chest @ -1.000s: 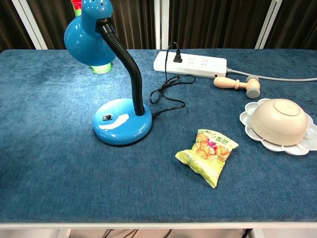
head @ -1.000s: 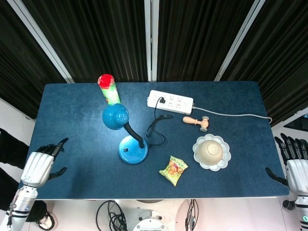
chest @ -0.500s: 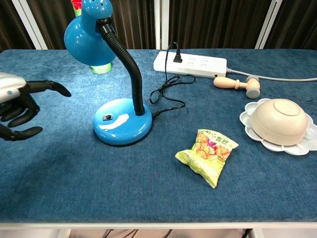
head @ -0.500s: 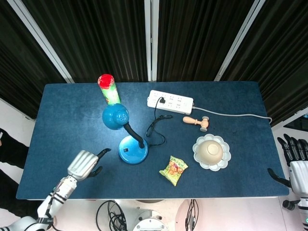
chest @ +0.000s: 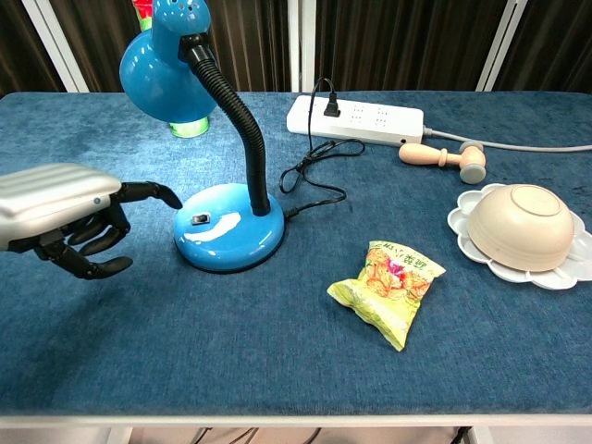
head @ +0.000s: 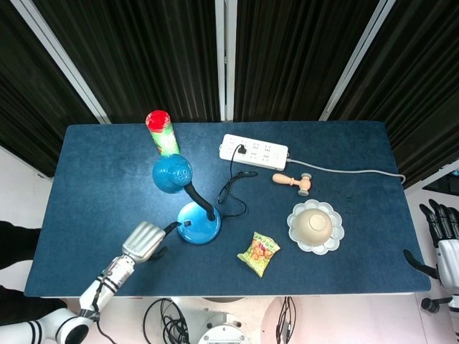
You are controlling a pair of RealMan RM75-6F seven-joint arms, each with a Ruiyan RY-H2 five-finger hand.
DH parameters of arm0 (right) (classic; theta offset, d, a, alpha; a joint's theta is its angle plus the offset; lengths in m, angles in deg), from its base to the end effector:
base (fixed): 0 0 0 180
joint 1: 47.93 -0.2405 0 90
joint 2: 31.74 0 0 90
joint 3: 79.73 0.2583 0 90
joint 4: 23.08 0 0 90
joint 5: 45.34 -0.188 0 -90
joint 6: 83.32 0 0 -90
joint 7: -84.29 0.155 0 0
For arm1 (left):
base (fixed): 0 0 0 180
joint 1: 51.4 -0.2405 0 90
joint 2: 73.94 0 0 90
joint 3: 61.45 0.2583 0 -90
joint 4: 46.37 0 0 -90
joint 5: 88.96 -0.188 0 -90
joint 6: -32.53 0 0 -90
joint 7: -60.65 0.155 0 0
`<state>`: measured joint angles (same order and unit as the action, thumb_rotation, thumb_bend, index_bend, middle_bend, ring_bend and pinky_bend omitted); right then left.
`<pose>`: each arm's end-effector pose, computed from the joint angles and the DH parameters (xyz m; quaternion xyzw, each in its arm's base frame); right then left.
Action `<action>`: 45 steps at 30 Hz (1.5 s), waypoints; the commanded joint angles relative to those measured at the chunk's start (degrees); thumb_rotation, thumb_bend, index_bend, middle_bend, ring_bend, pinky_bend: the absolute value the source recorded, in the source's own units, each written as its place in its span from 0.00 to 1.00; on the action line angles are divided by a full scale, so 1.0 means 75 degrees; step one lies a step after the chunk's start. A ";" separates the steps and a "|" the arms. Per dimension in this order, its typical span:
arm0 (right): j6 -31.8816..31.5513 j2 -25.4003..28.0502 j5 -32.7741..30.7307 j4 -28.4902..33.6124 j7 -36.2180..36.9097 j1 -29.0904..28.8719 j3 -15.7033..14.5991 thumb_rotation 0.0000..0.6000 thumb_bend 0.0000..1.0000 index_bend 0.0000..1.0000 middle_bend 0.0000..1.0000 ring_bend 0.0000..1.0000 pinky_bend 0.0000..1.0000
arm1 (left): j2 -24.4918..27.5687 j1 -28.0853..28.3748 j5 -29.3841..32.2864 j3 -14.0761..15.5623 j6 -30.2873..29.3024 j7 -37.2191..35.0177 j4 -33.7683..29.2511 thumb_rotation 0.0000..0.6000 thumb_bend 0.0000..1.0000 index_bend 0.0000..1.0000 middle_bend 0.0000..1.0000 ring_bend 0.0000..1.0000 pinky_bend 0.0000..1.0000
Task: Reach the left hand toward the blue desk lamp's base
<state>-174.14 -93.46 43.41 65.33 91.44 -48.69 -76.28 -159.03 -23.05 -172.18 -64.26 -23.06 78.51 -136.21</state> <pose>-0.3161 -0.1700 0.2120 0.5714 -0.3679 0.4154 0.6046 -0.1940 0.2642 -0.0040 -0.7949 -0.3534 -0.3344 0.3625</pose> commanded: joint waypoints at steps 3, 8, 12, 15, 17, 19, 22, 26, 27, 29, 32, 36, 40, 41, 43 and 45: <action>0.0044 -0.0034 -0.0036 -0.0050 0.0019 -0.0008 0.0009 1.00 0.14 0.00 0.00 0.00 0.00 | -0.0109 0.0091 0.0107 0.0050 0.0072 -0.0016 0.0090 1.00 0.38 0.17 0.80 0.77 0.80; 0.0104 -0.0054 -0.0050 -0.0073 0.0030 -0.0022 0.0000 1.00 0.14 0.00 0.00 0.00 0.00 | -0.0240 0.0184 0.0179 0.0062 0.0096 -0.0026 0.0188 1.00 0.38 0.17 0.80 0.77 0.80; 0.0126 -0.0067 -0.0076 -0.0104 0.0056 -0.0021 0.0004 1.00 0.14 0.00 0.00 0.00 0.00 | -0.0316 0.0248 0.0248 0.0069 0.0106 0.0010 0.0237 1.00 0.38 0.17 0.80 0.77 0.80; 0.0132 -0.0073 -0.0080 -0.0131 0.0085 -0.0017 0.0002 1.00 0.14 0.00 0.00 0.00 0.00 | -0.0375 0.0309 0.0337 0.0061 0.0148 0.0055 0.0287 1.00 0.38 0.17 0.81 0.77 0.80; 0.0132 -0.0073 -0.0088 -0.0150 0.0108 -0.0012 0.0004 1.00 0.14 0.00 0.00 0.00 0.00 | -0.0418 0.0354 0.0395 0.0054 0.0178 0.0085 0.0316 1.00 0.38 0.17 0.81 0.77 0.80; 0.0133 -0.0068 -0.0102 -0.0170 0.0138 -0.0004 0.0007 1.00 0.14 0.00 0.00 0.00 0.00 | -0.0472 0.0398 0.0469 0.0043 0.0213 0.0115 0.0351 1.00 0.38 0.16 0.80 0.77 0.80; 0.0147 -0.0069 -0.0129 -0.0208 0.0186 0.0001 0.0012 1.00 0.14 0.00 0.00 0.00 0.00 | -0.0529 0.0451 0.0565 0.0035 0.0254 0.0188 0.0397 1.00 0.38 0.15 0.80 0.77 0.80; 0.0170 -0.0084 -0.0146 -0.0269 0.0243 0.0005 0.0010 1.00 0.14 0.00 0.00 0.00 0.00 | -0.0578 0.0505 0.0686 0.0024 0.0266 0.0248 0.0434 1.00 0.38 0.15 0.80 0.77 0.80; 0.0174 -0.0088 -0.0151 -0.0281 0.0253 0.0006 0.0010 1.00 0.14 0.00 0.00 0.00 0.00 | -0.0581 0.0514 0.0704 0.0027 0.0266 0.0255 0.0440 1.00 0.38 0.15 0.80 0.77 0.80; 0.0182 -0.0096 -0.0161 -0.0308 0.0279 0.0006 0.0013 1.00 0.14 0.00 0.00 0.00 0.00 | -0.0588 0.0532 0.0747 0.0041 0.0273 0.0269 0.0458 1.00 0.38 0.15 0.80 0.77 0.80; 0.0194 -0.0104 -0.0168 -0.0333 0.0299 0.0004 0.0016 1.00 0.14 0.00 0.00 0.00 0.00 | -0.0596 0.0556 0.0808 0.0060 0.0288 0.0276 0.0477 1.00 0.38 0.15 0.80 0.77 0.80; 0.0205 -0.0114 -0.0163 -0.0352 0.0307 0.0003 0.0011 1.00 0.14 0.00 0.00 0.00 0.00 | -0.0617 0.0584 0.0856 0.0089 0.0295 0.0273 0.0503 1.00 0.38 0.15 0.80 0.77 0.80; 0.0210 -0.0121 -0.0160 -0.0365 0.0309 0.0006 0.0007 1.00 0.14 0.00 0.00 0.00 0.00 | -0.0644 0.0611 0.0921 0.0119 0.0321 0.0254 0.0546 1.00 0.38 0.15 0.80 0.77 0.80; 0.0204 -0.0122 -0.0163 -0.0367 0.0312 0.0008 0.0011 1.00 0.15 0.00 0.00 0.00 0.00 | -0.0645 0.0613 0.0920 0.0123 0.0308 0.0244 0.0550 1.00 0.38 0.15 0.80 0.77 0.80; 0.0183 -0.0115 -0.0168 -0.0364 0.0317 0.0016 0.0022 1.00 0.15 0.00 0.00 0.00 0.00 | -0.0616 0.0606 0.0893 0.0113 0.0225 0.0215 0.0518 1.00 0.38 0.15 0.80 0.77 0.80; 0.0168 -0.0101 -0.0172 -0.0355 0.0315 0.0019 0.0033 1.00 0.14 0.00 0.00 0.00 0.00 | -0.0523 0.0556 0.0790 0.0071 -0.0021 0.0193 0.0401 1.00 0.38 0.15 0.80 0.77 0.80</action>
<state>-172.87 -94.23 42.12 62.66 93.81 -48.55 -76.04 -163.48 -18.60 -165.67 -63.49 -21.95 80.12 -132.55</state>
